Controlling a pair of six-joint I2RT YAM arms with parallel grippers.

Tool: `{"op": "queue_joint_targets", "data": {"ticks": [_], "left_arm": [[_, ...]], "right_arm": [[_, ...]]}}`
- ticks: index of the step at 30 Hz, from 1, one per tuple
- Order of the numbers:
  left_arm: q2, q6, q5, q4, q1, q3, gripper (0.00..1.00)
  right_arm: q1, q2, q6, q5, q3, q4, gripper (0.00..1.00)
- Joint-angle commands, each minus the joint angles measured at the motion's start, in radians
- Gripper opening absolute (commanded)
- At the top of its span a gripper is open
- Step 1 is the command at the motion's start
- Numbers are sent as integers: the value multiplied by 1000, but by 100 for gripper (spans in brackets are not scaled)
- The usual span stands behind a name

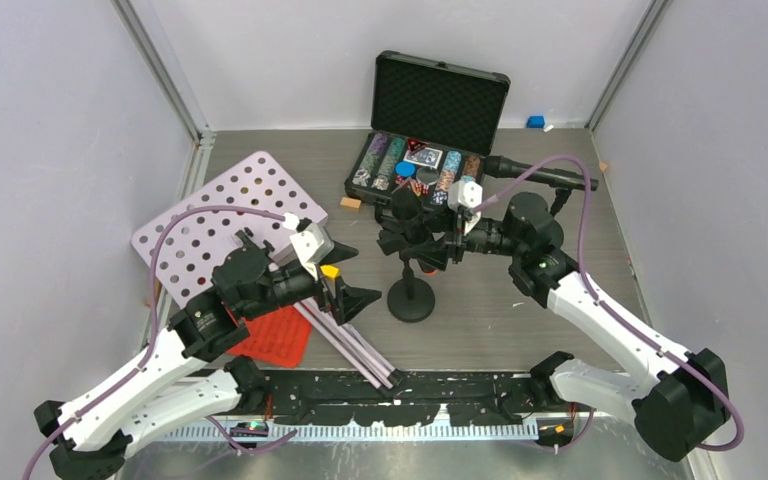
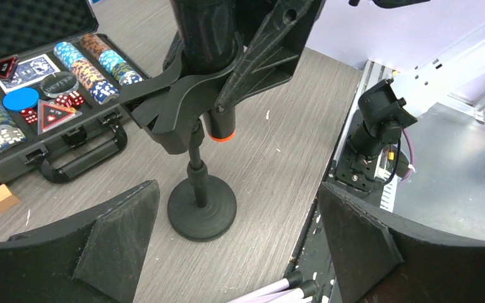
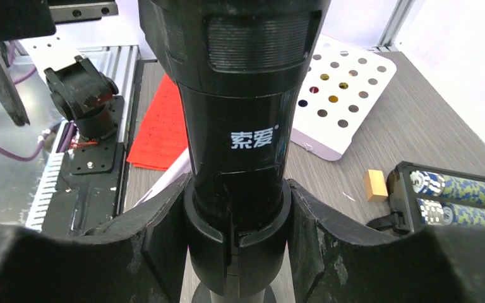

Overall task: Pack up the instrument practice props
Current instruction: Remove the microphone from the microphone stand.

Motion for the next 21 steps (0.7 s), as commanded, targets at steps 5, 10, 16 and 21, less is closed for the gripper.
{"op": "queue_joint_targets", "data": {"ticks": [5,10,16,21], "left_arm": [[-6,-9,2,35,5,-6,100],[37,-20,27,69,5,-10,100],[98,-25,70,109,5,5,100],[132,15,72,108,7,30,100]], "right_arm": [[-2,-166,-76,142,-126,33,43],[-2,-250,-46,210,-157,-7,68],[-2,-297,-71,241,-121,-178,85],[-2,-379,-56,298,-129,-224,88]]}}
